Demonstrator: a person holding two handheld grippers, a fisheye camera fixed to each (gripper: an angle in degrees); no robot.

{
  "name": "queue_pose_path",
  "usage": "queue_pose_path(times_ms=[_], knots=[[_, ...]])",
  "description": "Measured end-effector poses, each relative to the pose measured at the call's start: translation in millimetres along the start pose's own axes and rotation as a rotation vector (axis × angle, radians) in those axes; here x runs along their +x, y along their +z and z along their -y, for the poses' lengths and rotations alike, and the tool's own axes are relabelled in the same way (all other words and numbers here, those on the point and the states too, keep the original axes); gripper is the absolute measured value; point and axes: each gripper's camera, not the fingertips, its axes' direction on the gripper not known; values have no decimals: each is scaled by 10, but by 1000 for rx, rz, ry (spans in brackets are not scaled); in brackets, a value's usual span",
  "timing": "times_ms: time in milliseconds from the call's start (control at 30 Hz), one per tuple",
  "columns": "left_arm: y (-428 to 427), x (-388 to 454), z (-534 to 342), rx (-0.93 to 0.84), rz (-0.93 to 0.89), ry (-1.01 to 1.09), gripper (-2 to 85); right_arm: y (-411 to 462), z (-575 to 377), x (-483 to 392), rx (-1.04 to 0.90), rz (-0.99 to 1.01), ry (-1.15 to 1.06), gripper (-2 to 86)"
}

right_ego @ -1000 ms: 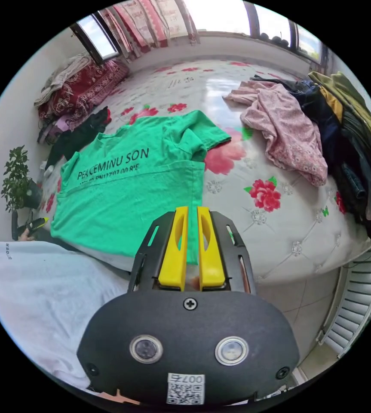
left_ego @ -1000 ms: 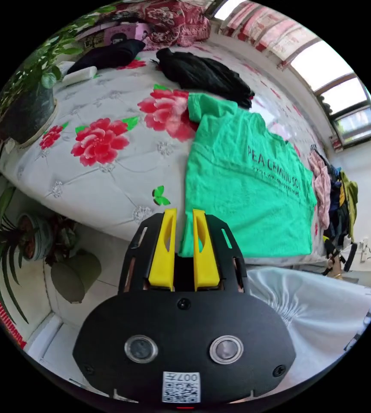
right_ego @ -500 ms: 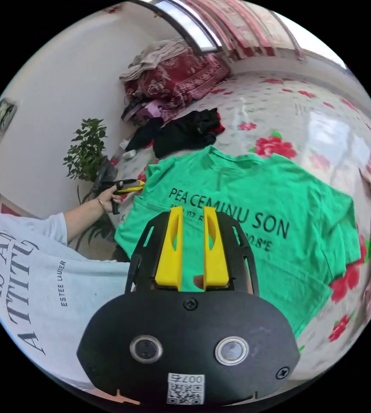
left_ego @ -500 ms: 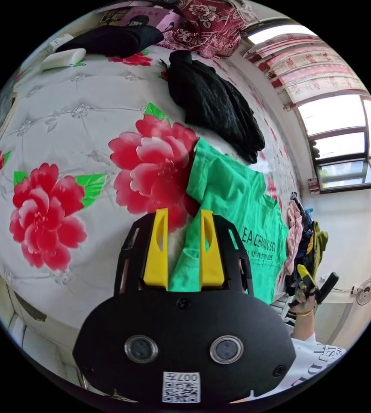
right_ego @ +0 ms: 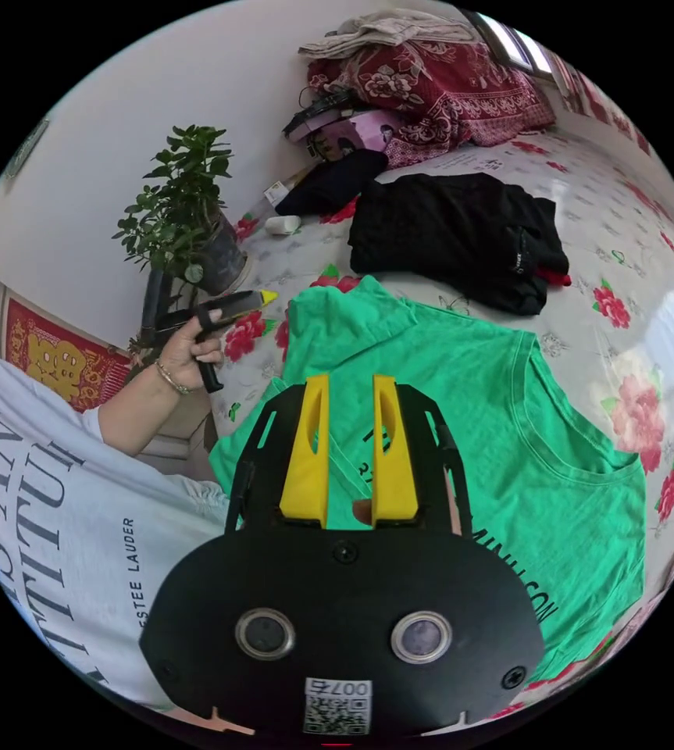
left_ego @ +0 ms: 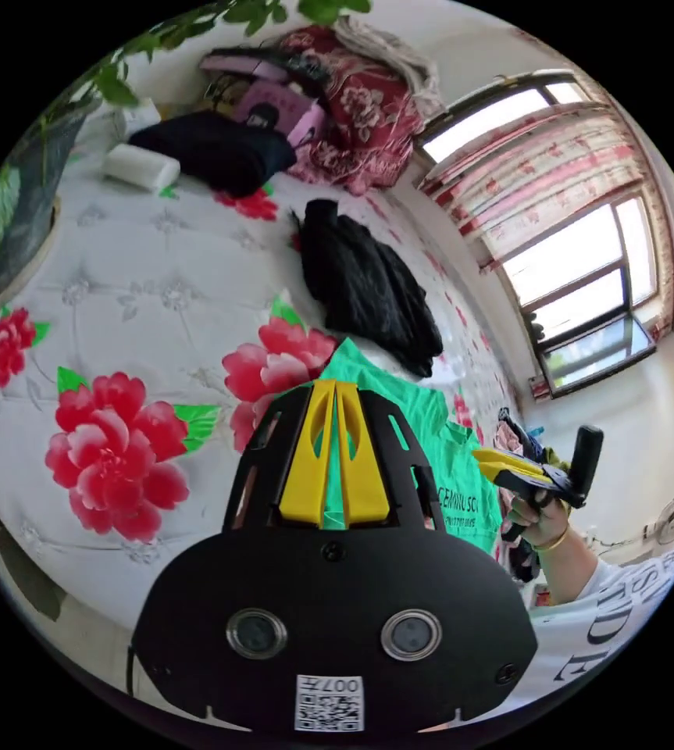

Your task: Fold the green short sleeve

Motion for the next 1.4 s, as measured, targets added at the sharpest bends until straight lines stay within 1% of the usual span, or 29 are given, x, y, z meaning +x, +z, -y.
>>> queue_pose_path(times_ms=[33,67,100,133,167,200,267,333,433,500,567,600,633,733,767,800,833,867,900,933,967,1033,1067,1133,1167,1233,1267,1300,1400], knots=[[-131,219,12,29,-1,106,-8,-19,0,24,5,6,8,35],[-166,340,18,33,-12,159,-8,-87,5,67,34,10,24,36],[-170,594,16,12,-50,272,-6,-168,23,108,76,7,42,37],[-122,781,-9,-23,-16,342,-4,-201,43,126,90,9,49,37],[-93,825,-27,-30,27,349,-1,-241,100,152,103,19,55,39],[-33,807,-69,-24,107,323,5,-242,167,158,103,22,47,40],[73,592,-130,-29,188,228,63,-165,282,139,64,16,19,43],[290,243,-170,-138,267,116,115,-59,375,107,16,0,-7,45],[538,18,-213,-244,304,61,141,58,396,60,-5,-6,-21,47],[599,140,-235,-224,385,142,130,103,327,49,-2,10,-6,46],[733,297,-255,-258,531,215,113,110,268,66,-3,27,10,46],[786,405,-294,-258,535,289,78,100,234,84,0,35,17,46],[826,467,-316,-264,540,308,49,92,221,96,1,37,21,46],[929,623,-323,-312,605,407,12,24,192,165,6,24,43,48],[924,619,-317,-311,601,403,10,-16,189,189,13,14,49,49],[860,551,-287,-298,540,360,5,-59,188,209,22,6,55,50],[717,436,-248,-260,413,284,3,-82,187,216,28,1,58,50],[612,389,-232,-223,354,248,1,-130,186,228,40,-4,63,52],[379,371,-212,-141,264,224,0,-178,183,235,52,-8,68,53],[151,487,-215,-64,199,283,0,-200,180,238,58,-10,71,55],[54,588,-230,-36,163,340,0,-237,171,247,68,-10,74,57],[-125,1095,-417,-25,2,653,2,-270,151,275,83,5,81,62],[-112,1205,-483,-50,-36,722,3,-270,139,314,88,24,100,67],[162,1474,-770,-212,-128,905,8,-241,130,381,92,59,138,74],[269,1496,-839,-255,-131,925,10,-202,132,424,91,91,168,77],[714,1486,-1062,-429,-110,962,20,-116,141,458,81,105,197,83],[816,1468,-1099,-469,-99,958,23,-35,144,474,49,75,211,86],[978,1452,-1169,-553,-81,967,31,38,135,492,10,34,232,87],[1086,1457,-1290,-620,-108,1002,55,36,6,509,13,-29,275,88]])
